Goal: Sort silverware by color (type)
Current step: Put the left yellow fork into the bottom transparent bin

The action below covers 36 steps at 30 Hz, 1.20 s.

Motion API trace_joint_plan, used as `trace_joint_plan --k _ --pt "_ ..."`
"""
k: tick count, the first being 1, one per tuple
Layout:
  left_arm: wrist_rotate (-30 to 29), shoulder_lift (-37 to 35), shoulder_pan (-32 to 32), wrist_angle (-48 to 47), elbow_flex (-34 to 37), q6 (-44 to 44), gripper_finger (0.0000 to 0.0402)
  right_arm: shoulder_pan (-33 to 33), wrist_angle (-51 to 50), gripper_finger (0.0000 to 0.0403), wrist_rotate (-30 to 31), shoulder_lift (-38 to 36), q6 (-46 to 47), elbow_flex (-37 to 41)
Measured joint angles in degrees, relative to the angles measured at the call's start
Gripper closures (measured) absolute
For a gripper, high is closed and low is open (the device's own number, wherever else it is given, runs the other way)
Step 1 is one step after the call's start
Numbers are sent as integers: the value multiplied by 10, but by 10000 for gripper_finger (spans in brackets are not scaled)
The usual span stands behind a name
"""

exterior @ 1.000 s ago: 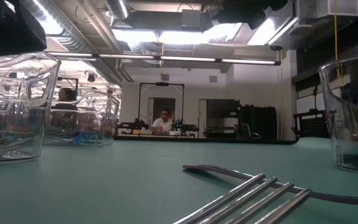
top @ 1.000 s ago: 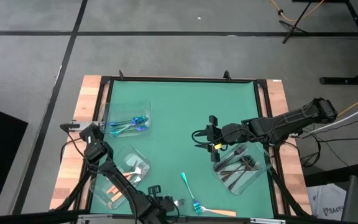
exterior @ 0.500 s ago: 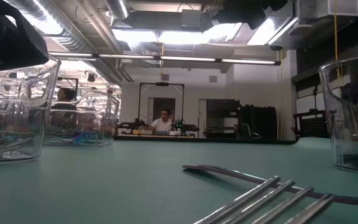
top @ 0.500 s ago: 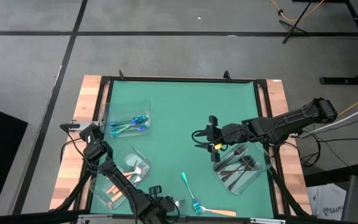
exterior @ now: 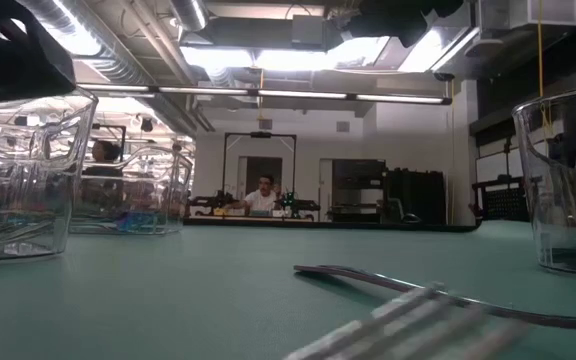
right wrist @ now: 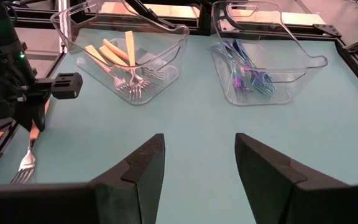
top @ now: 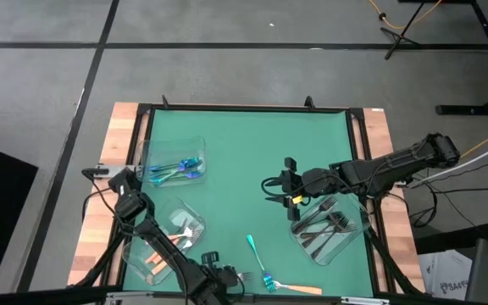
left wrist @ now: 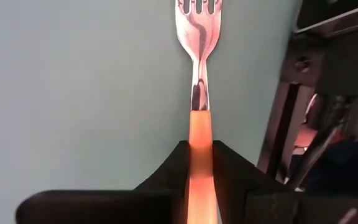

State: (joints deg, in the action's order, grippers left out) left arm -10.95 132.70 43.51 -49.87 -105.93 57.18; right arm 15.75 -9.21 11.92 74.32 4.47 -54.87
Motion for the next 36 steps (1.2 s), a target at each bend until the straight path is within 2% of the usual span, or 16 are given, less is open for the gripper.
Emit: trace_joint_plan --k 8,15,19,25,29,36 --pt "3 1 0 -132 -79 11 362 0 0 217 0 0 0 0" --pt "1 1 0 -248 -205 8 362 0 0 217 0 0 0 0" --pt "-6 0 0 -356 -289 13 362 0 0 217 0 0 0 0" --pt "-46 -51 7 -406 -266 70 362 0 -5 217 0 0 0 0" --pt "-71 -63 13 -402 -266 68 362 0 -10 217 -1 0 0 0" --pt "-75 -67 21 -402 -266 60 362 0 -13 217 -7 0 0 0"
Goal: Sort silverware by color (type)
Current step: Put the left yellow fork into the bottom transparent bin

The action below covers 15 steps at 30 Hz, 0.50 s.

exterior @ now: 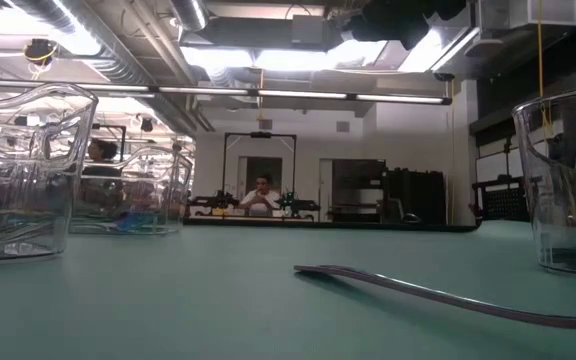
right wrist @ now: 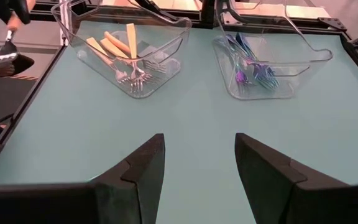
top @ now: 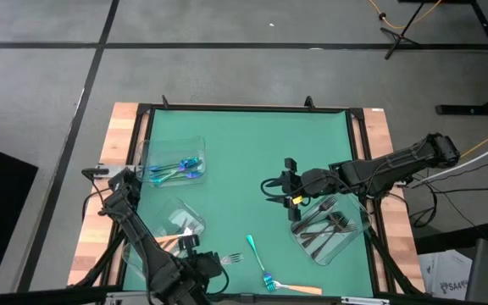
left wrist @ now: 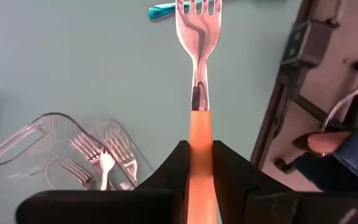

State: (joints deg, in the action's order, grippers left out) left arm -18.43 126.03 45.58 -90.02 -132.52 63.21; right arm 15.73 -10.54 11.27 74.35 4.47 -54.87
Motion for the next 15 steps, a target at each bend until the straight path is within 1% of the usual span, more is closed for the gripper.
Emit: trace_joint_plan --k 5,8,11,15 --pt "-5 -24 3 1 3 -18 362 0 0 217 -1 0 1 0" --pt "-8 -66 3 2 42 -16 362 0 1 217 -1 0 15 0" --pt "-2 -133 4 2 137 23 362 0 0 217 -1 0 18 0" --pt "3 -239 23 -3 304 146 362 0 0 217 -4 0 19 0"
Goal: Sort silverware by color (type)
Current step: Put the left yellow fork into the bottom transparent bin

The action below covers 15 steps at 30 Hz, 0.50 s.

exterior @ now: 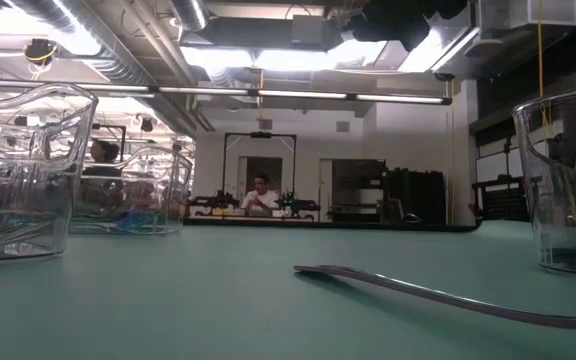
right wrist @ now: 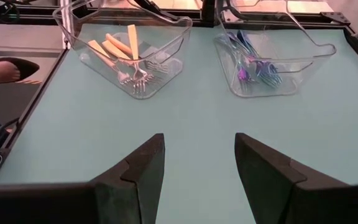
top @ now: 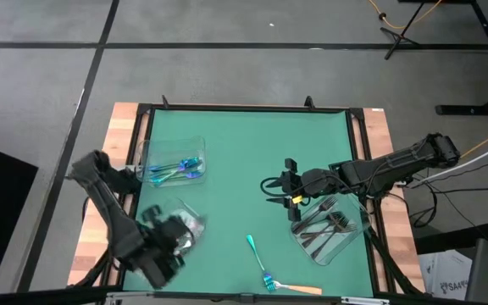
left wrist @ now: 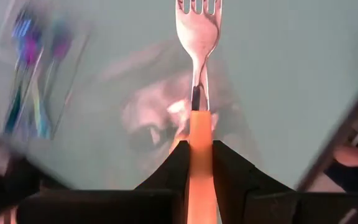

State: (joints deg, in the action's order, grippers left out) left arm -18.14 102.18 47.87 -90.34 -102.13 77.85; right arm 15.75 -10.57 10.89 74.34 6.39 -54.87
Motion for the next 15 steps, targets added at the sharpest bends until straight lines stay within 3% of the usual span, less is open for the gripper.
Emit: trace_joint_plan --k 6,15 --pt "13 -92 53 92 192 143 362 0 0 217 -2 0 0 0" --pt "27 -103 64 220 345 160 362 0 0 217 -2 0 0 0"
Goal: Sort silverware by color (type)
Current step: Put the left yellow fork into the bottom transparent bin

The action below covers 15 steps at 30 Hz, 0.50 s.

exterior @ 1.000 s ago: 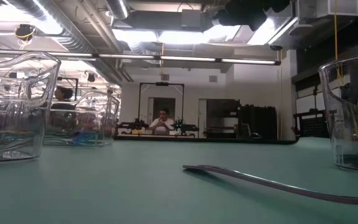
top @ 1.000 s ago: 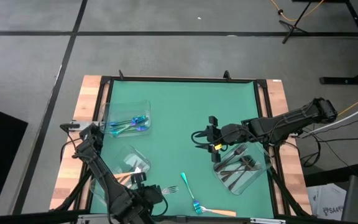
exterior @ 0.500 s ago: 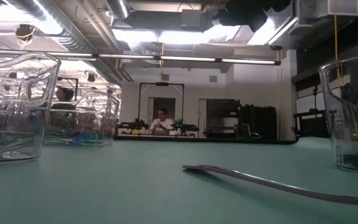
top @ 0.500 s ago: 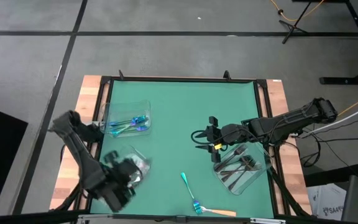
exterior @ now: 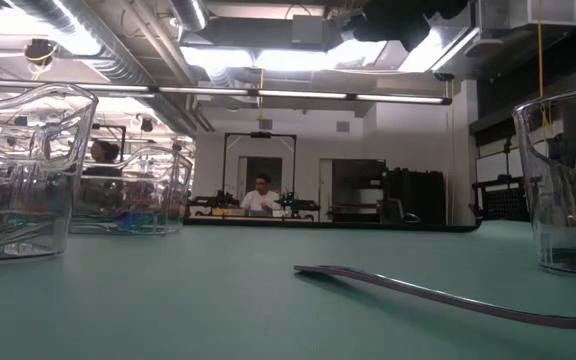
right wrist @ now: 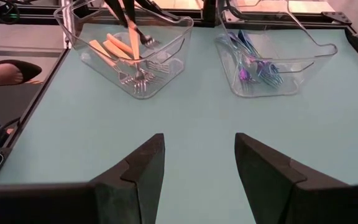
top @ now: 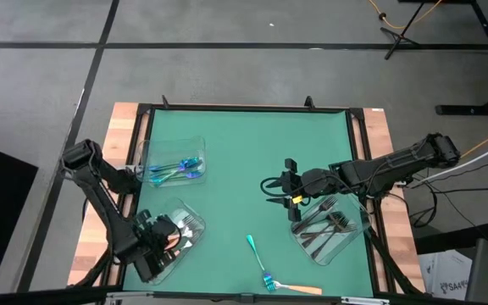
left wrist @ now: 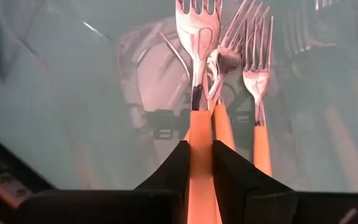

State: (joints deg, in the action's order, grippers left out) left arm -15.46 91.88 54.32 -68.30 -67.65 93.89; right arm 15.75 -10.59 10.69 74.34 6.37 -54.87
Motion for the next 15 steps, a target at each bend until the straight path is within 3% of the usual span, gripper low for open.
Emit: trace_joint_plan --k 15 --pt "2 0 -1 116 103 5 362 0 0 217 0 0 0 0"
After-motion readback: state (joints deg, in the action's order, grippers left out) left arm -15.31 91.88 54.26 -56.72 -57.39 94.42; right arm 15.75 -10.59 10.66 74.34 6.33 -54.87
